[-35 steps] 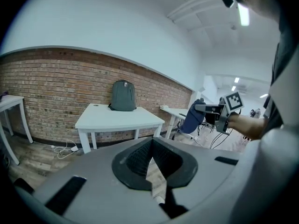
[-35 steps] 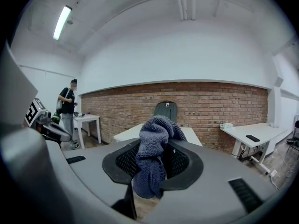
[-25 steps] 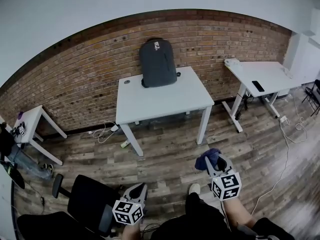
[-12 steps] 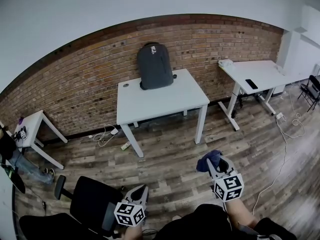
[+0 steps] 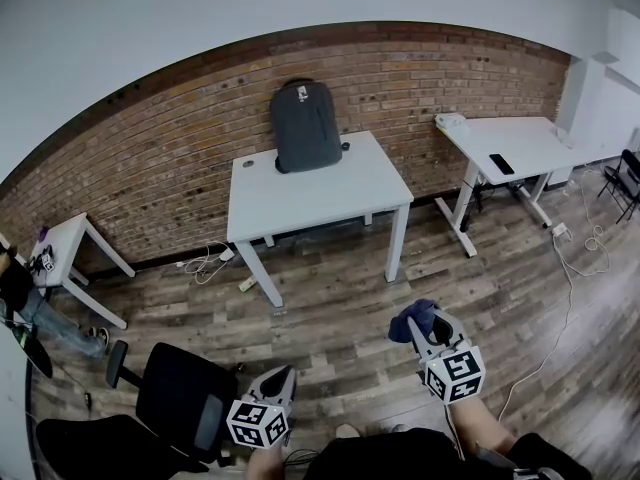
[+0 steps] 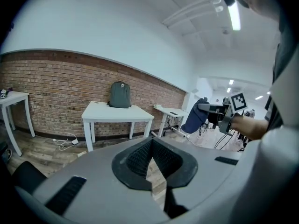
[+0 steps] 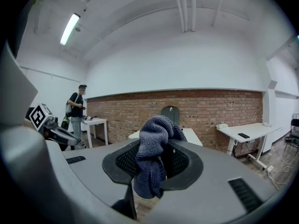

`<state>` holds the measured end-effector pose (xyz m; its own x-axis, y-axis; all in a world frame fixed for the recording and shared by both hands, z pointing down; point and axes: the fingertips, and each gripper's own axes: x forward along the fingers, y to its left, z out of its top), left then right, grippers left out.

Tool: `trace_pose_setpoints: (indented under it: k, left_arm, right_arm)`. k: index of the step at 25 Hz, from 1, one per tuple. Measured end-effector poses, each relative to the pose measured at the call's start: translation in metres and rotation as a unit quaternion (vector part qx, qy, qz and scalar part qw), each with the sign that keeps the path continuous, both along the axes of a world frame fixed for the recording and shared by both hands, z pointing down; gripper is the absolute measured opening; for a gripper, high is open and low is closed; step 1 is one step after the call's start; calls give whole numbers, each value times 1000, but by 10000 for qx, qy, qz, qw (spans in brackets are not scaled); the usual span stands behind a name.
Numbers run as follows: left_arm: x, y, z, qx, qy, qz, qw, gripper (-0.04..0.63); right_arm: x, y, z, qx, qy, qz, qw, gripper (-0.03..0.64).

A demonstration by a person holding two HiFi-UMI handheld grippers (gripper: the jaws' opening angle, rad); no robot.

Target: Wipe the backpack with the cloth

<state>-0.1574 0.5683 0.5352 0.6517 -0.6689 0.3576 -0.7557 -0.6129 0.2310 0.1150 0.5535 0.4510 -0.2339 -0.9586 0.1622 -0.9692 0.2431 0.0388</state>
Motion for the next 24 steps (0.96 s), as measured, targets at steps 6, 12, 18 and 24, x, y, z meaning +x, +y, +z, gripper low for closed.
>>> trace_pose_setpoints:
  k: [6,12,18,24]
  left_arm:
    - [20,9,-1,-38,-37,-21,10000,-3]
    - [34,22,0,-19,-40,-83,10000,-3]
    - [43,29,-3,-9,-46,-119,9999,-3]
    - [54,32,-6,-40,-73,-107,9999,-3]
  right_arm:
    - [15,7,5,-49,-12,-76,10000,101]
    - [24,15,10,10,157,-219,9996,101]
    - [33,21,8,8,172,-274,9995,101]
    - [46,24,7,-22,210,-306,9993,101]
